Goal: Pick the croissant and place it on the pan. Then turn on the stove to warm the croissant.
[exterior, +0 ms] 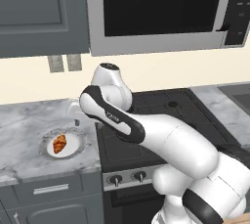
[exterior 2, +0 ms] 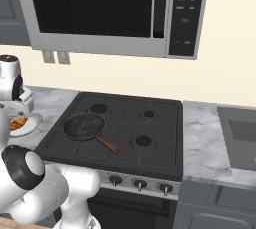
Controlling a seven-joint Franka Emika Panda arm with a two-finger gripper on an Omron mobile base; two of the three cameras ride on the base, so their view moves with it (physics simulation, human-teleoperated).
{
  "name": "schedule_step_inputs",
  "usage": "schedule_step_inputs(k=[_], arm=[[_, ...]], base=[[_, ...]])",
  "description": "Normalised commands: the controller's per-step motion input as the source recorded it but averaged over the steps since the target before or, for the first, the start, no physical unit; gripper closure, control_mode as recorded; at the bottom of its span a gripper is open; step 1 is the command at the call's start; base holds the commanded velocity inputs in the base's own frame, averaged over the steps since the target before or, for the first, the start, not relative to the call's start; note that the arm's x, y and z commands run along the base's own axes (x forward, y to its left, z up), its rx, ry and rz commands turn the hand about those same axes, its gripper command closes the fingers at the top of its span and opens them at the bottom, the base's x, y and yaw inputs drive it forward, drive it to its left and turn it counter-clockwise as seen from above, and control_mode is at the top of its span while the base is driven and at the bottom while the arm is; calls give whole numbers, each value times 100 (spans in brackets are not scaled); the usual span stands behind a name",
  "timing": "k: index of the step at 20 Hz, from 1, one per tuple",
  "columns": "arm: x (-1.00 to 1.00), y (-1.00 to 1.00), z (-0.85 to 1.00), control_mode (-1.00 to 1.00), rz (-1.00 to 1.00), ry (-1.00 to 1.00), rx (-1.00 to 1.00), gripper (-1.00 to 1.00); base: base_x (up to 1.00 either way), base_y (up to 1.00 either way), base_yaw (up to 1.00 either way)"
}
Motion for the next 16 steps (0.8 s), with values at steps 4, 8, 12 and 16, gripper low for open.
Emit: schedule_step_inputs(k=[4, 8, 12, 16], arm=[[0, 19, -15, -100, 0, 9, 0, -100], [0, 1, -19, -100, 0, 1, 0, -100], [0, 0, -21, -100, -1, 0, 0, -100], [0, 0, -25, -100, -2, 0, -1, -100]], base=[[0, 0, 0], [0, 0, 0], [0, 0, 0], [0, 0, 0]])
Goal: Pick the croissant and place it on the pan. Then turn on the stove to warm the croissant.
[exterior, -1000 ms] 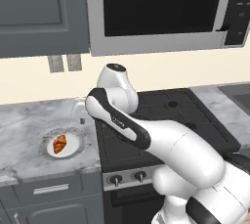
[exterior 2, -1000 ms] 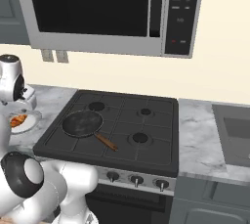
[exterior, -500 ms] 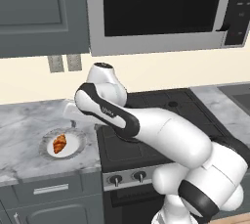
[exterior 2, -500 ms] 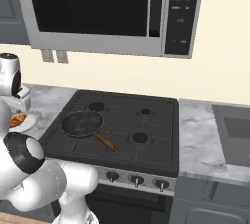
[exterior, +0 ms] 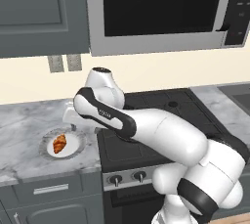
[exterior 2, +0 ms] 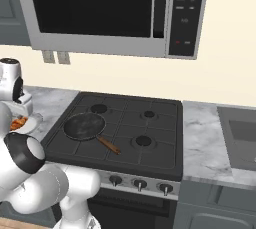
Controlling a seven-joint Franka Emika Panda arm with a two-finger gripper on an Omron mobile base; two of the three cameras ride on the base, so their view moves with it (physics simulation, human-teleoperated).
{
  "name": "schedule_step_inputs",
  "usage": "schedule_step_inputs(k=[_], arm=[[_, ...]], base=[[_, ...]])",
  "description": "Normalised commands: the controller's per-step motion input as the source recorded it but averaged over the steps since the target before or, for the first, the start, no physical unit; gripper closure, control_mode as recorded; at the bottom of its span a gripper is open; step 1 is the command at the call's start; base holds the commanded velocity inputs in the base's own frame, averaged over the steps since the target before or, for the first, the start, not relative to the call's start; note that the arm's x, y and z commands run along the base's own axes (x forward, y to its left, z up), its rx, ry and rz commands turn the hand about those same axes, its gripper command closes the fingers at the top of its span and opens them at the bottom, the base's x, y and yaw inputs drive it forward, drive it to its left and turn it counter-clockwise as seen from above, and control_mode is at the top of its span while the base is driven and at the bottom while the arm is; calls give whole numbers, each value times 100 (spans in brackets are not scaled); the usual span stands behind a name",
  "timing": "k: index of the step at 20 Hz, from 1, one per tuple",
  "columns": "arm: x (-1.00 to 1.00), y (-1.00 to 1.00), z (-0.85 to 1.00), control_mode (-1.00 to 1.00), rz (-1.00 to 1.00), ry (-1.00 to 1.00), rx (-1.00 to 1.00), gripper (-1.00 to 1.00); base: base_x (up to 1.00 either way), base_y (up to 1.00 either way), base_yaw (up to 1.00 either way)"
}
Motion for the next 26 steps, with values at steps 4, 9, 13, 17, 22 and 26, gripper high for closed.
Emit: schedule_step_inputs(k=[4, 9, 13, 17, 22, 26], arm=[[1, 1, -16, -100, -2, 0, -3, -100], [0, 6, 0, -100, 0, 0, -7, -100], [0, 11, 0, -100, 0, 0, -9, -100], [0, 13, -3, -100, 0, 0, -8, -100], [1, 9, -13, -100, 0, 0, -7, -100], [7, 6, -18, -100, 0, 0, -4, -100]], base=[[0, 0, 0], [0, 0, 0], [0, 0, 0], [0, 0, 0], [0, 0, 0], [0, 0, 0]])
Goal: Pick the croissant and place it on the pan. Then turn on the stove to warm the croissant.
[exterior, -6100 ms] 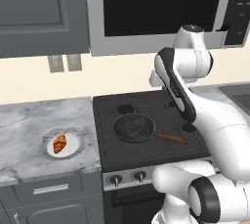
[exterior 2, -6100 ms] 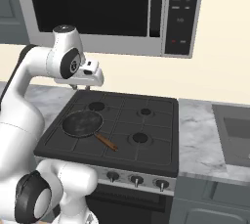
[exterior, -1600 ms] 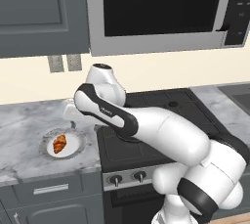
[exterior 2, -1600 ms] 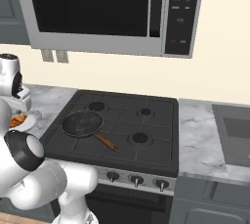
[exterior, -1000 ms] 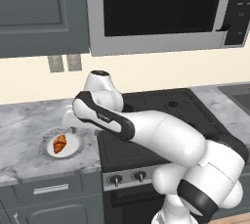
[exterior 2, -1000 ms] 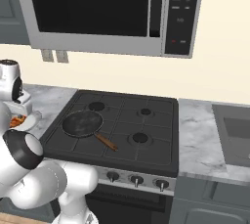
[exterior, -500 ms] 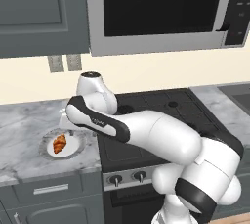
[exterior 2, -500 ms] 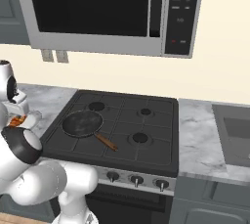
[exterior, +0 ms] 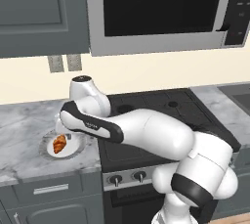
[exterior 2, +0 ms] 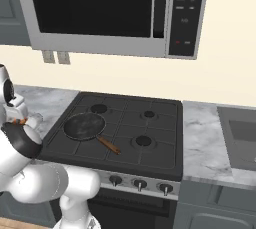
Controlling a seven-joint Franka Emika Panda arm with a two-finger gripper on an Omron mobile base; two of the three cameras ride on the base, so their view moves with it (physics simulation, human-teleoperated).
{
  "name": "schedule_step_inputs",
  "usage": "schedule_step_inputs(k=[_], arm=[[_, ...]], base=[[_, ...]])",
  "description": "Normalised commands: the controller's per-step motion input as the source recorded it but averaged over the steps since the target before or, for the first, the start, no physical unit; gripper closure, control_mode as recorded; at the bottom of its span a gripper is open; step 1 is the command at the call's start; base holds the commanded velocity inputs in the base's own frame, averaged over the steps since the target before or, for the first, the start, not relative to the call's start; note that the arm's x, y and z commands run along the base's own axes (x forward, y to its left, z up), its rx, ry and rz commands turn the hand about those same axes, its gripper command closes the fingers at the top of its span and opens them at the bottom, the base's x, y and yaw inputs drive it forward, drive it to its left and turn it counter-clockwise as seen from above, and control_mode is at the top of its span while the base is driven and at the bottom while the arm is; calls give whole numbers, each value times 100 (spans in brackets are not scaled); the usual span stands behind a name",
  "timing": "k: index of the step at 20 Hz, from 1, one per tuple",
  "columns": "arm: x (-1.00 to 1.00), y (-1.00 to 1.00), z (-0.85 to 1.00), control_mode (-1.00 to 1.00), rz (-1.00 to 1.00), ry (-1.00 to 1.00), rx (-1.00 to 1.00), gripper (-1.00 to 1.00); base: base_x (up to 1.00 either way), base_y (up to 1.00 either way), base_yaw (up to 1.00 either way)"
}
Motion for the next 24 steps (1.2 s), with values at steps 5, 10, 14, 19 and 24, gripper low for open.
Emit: schedule_step_inputs(k=[5, 10, 14, 19, 24], arm=[[11, 0, -13, -100, -1, 0, -1, -100], [5, 0, -7, -100, 0, -1, 0, -100], [4, 5, -8, -100, 0, 0, 0, -100], [8, 15, -10, -100, -1, 0, 0, -100], [13, 22, -10, -100, -2, 0, 0, -100]], base=[[0, 0, 0], [0, 0, 0], [0, 0, 0], [0, 0, 0], [0, 0, 0]])
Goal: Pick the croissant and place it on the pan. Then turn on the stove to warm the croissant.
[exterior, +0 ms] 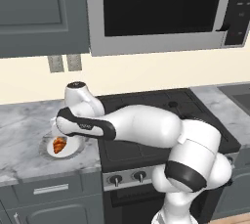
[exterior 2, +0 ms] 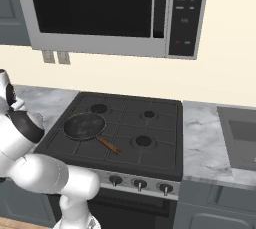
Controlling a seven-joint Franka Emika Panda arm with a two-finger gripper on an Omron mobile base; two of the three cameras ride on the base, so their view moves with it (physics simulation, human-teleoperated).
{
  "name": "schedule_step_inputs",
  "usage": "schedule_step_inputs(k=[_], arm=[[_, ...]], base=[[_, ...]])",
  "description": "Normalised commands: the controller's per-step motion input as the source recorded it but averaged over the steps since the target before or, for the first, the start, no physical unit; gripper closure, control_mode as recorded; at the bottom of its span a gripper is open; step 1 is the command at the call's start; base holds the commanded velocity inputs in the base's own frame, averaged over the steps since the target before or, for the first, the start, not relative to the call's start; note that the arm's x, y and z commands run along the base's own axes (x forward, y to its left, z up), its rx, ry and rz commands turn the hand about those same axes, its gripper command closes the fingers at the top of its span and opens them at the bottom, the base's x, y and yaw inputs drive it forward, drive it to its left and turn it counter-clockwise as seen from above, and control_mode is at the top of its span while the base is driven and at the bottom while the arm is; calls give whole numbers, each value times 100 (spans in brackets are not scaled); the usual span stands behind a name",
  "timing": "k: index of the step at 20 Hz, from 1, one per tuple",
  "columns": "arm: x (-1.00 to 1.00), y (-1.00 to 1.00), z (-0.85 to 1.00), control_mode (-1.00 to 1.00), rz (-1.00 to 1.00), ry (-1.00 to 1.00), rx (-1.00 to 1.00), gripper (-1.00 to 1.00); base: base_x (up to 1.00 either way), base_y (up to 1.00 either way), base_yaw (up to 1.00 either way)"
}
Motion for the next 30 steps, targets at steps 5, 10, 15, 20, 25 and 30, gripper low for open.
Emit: schedule_step_inputs(k=[5, 10, 15, 20, 25, 30], arm=[[10, 22, -2, -100, -3, 0, 0, -100], [15, 18, 0, -100, -4, 2, 0, -100], [17, 20, -8, -100, -6, 4, -3, -100], [16, 14, -17, -100, -8, 2, -6, -100], [14, 14, -14, -100, -8, 2, -7, -100], [18, 17, -4, -100, -7, 1, -2, -100]], base=[[0, 0, 0], [0, 0, 0], [0, 0, 0], [0, 0, 0], [0, 0, 0], [0, 0, 0]])
